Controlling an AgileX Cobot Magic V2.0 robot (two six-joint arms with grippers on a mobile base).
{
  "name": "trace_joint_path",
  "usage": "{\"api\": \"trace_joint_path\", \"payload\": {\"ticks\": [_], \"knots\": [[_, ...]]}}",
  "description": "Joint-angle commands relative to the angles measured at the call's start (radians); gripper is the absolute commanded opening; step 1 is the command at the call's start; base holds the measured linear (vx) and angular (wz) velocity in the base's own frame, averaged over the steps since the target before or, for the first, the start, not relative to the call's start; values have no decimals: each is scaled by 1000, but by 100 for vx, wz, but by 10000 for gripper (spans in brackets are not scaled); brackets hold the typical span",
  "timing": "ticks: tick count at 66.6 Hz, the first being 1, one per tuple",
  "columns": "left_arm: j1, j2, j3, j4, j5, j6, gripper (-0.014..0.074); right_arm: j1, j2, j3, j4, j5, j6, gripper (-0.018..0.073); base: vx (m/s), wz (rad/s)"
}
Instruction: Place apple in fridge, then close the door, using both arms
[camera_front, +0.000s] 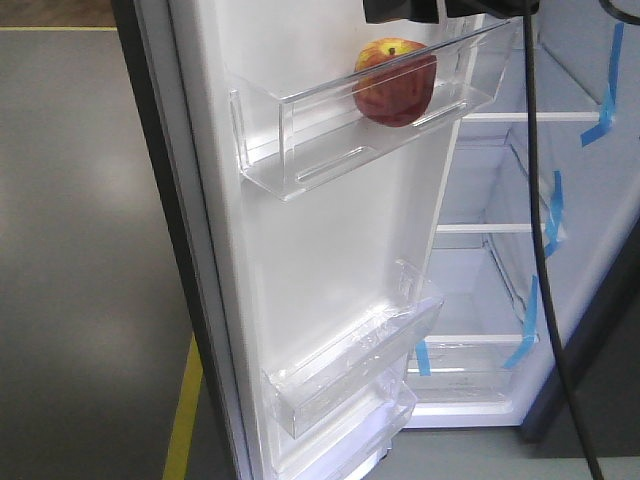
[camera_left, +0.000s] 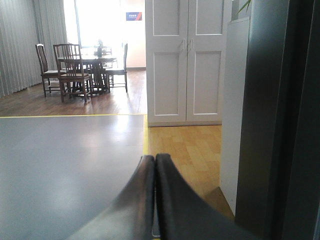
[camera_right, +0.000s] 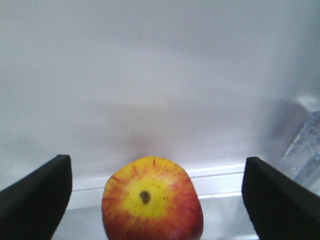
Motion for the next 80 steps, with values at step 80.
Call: {"api": "trace_joint_path", "payload": {"ticks": [80], "knots": [[-1,-13,-17,-9,-77,-4,-6,432,-1054,1410,-130,-351,230,589,0,0]]}}
